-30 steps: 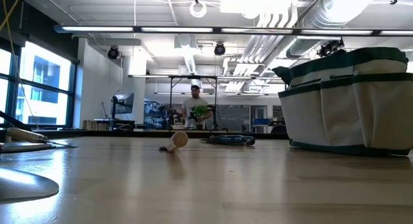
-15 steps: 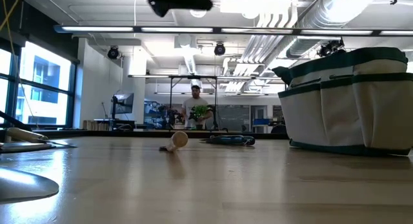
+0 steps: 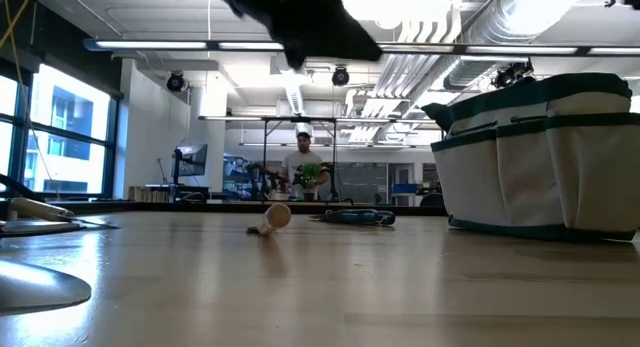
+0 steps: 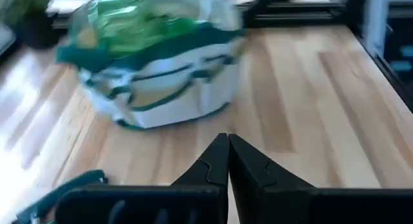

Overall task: Pick & Place Garden tools in Gardening bag
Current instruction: Move the gardening bag to the center of the table

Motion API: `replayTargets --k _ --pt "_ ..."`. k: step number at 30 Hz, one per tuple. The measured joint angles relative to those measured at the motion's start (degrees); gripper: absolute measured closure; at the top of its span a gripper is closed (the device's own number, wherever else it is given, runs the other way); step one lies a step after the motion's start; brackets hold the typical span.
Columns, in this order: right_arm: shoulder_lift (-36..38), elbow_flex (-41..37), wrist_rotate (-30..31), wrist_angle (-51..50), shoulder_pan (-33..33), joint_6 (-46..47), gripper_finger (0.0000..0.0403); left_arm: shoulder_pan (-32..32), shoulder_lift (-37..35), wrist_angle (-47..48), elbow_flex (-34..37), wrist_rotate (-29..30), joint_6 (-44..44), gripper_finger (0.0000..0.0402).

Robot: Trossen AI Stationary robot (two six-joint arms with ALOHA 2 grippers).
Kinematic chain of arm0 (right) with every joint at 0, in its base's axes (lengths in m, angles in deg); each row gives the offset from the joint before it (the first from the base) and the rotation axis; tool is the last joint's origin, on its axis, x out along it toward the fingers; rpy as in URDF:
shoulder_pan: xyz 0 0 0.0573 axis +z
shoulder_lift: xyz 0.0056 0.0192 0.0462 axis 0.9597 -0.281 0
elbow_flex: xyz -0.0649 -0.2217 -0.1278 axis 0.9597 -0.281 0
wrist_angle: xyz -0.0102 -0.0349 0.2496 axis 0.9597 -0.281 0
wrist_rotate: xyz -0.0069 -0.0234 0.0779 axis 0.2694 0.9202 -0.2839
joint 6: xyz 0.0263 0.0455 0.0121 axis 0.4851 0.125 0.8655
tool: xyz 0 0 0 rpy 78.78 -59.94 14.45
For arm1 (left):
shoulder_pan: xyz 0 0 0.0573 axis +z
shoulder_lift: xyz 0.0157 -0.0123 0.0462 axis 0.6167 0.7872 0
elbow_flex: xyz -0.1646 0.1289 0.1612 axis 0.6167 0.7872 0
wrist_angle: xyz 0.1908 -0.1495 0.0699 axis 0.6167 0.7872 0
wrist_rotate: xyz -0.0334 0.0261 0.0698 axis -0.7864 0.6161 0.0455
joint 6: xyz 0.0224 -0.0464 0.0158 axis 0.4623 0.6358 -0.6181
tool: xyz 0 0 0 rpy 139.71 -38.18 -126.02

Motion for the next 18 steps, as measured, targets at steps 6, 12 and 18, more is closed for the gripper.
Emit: replayTargets --k 6,12,18 --pt "2.0 -3.8 -0.4 -2.6 -5.6 2.0 0.04 8.5 2.3 -1.1 -0.2 -6.2 6.5 0.0401" --pt "2.1 -6.9 2.2 -2.6 -11.3 1.9 0.04 13.0 8.1 -4.8 0.1 -11.3 12.6 0.0401" --pt "2.1 -7.3 7.7 -2.5 -16.4 -1.3 0.04 14.7 14.5 -14.0 0.0 -15.2 17.2 0.0401"
